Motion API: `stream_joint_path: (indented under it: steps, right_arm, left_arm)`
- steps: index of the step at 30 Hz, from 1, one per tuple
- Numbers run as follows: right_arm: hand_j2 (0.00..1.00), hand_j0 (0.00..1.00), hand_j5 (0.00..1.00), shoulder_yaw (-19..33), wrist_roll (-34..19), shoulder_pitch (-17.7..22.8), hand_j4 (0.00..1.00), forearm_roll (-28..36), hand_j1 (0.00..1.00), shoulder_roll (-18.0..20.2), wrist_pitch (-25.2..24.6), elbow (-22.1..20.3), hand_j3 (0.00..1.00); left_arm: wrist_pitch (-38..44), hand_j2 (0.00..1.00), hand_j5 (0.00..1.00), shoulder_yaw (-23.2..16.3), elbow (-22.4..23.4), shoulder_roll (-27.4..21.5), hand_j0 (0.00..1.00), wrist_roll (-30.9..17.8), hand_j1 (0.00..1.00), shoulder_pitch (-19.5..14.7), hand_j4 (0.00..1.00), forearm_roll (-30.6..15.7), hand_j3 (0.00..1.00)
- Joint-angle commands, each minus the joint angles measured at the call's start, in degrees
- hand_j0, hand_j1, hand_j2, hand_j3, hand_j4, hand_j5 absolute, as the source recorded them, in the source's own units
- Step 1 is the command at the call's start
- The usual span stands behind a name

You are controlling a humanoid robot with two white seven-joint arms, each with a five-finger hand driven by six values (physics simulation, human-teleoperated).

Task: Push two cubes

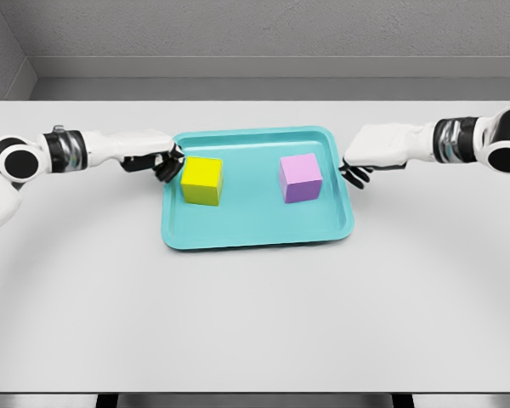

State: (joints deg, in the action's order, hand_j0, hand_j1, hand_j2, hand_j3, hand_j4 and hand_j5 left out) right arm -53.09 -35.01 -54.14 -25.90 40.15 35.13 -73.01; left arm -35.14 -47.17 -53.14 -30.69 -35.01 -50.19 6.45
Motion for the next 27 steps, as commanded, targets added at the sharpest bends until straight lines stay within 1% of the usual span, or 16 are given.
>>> stream_joint_path:
  steps: [1, 2, 4, 5, 7, 9, 12, 16, 18, 20, 21, 22, 23, 25, 27]
  right_arm:
    - [0.16, 0.16, 0.16, -1.5, 0.0, 0.0, 0.16, 0.2, 0.16, -1.1, -0.1, 0.8, 0.16]
    - [0.16, 0.16, 0.16, -1.9, 0.0, -0.4, 0.16, 0.2, 0.16, -1.6, -0.1, 1.0, 0.16]
    - [0.16, 0.16, 0.16, -2.1, 0.0, -1.1, 0.16, 0.2, 0.16, -3.1, -0.1, 4.4, 0.16]
    - [0.16, 0.16, 0.16, -2.2, 0.0, -1.1, 0.16, 0.2, 0.16, -3.3, -0.1, 5.2, 0.16]
    - [0.16, 0.16, 0.16, -2.5, 0.0, -1.1, 0.16, 0.1, 0.16, -3.7, -0.1, 5.8, 0.16]
    - [0.16, 0.16, 0.16, -3.9, 0.0, -2.0, 0.16, 0.1, 0.16, -5.2, -0.1, 8.6, 0.16]
    - [0.16, 0.16, 0.16, -4.2, 0.0, -2.5, 0.16, -0.5, 0.16, -5.9, -0.1, 9.3, 0.16]
    - [0.16, 0.16, 0.16, -4.2, 0.0, -3.2, 0.16, -0.6, 0.16, -6.9, -0.1, 12.5, 0.16]
    - [0.16, 0.16, 0.16, -4.2, 0.0, -3.3, 0.16, -0.6, 0.16, -7.3, -0.1, 12.8, 0.16]
    - [0.16, 0.16, 0.16, -5.5, 0.0, -3.3, 0.16, -0.6, 0.16, -8.2, -0.1, 12.9, 0.16]
    - [0.16, 0.16, 0.16, -5.6, 0.0, -3.3, 0.16, -0.7, 0.16, -8.2, -0.1, 12.9, 0.16]
    - [0.16, 0.16, 0.16, -5.8, 0.0, -3.3, 0.16, -0.7, 0.16, -8.4, -0.1, 12.9, 0.16]
    - [0.16, 0.16, 0.16, -6.6, 0.0, -3.4, 0.16, -0.7, 0.16, -8.6, -0.1, 12.8, 0.16]
    - [0.16, 0.16, 0.16, -6.7, 0.0, -3.6, 0.16, -0.7, 0.16, -8.7, -0.1, 12.8, 0.16]
    - [0.16, 0.16, 0.16, -6.8, 0.0, -3.6, 0.16, -1.1, 0.16, -8.8, -0.1, 12.4, 0.16]
  left_arm:
    - [0.1, 0.04, 0.04, 0.1, 0.1, 0.4, 0.04, 0.0, 0.04, 0.0, 0.04, -0.1, 0.04]
    - [0.1, 0.05, 0.05, 0.1, 0.2, 0.5, 0.05, 0.0, 0.05, 0.0, 0.05, 0.0, 0.05]
    - [0.1, 0.05, 0.05, 0.0, 0.2, 0.9, 0.05, 0.0, 0.05, 0.0, 0.05, 0.1, 0.05]
    - [0.1, 0.05, 0.05, 0.0, 0.3, 1.2, 0.05, 0.0, 0.05, 0.0, 0.05, 0.3, 0.05]
    - [0.1, 0.05, 0.05, 0.0, 0.9, 2.0, 0.05, 0.0, 0.05, 0.0, 0.05, 0.7, 0.05]
    - [0.1, 0.05, 0.05, 0.0, 0.9, 2.6, 0.05, 0.0, 0.05, 0.0, 0.05, 0.7, 0.05]
    - [0.1, 0.05, 0.05, 0.0, 0.9, 3.8, 0.05, 0.0, 0.05, 0.0, 0.05, 1.8, 0.05]
    - [0.1, 0.05, 0.05, 0.0, 0.7, 3.7, 0.05, 0.0, 0.05, 0.0, 0.05, 1.6, 0.05]
    - [0.1, 0.05, 0.05, 0.2, 0.1, 2.3, 0.05, 0.0, 0.05, -0.1, 0.05, 1.0, 0.05]
    - [0.1, 0.05, 0.05, 0.6, 0.1, 2.0, 0.05, 0.0, 0.05, -0.4, 0.05, 0.4, 0.05]
    - [0.1, 0.05, 0.05, 0.6, 0.2, -0.4, 0.05, 0.0, 0.05, -0.6, 0.05, -0.4, 0.05]
    - [0.1, 0.05, 0.05, 0.7, 0.1, -2.6, 0.05, 0.0, 0.05, -0.7, 0.05, -3.4, 0.05]
    - [0.1, 0.05, 0.05, 0.7, 0.1, -4.2, 0.05, 0.0, 0.05, -0.8, 0.05, -5.0, 0.05]
    - [0.1, 0.05, 0.05, 0.2, 0.9, -3.3, 0.05, 0.0, 0.05, -0.4, 0.05, -4.2, 0.05]
    - [0.1, 0.06, 0.06, 0.1, 0.9, -1.6, 0.06, 0.0, 0.06, -0.3, 0.06, 0.8, 0.06]
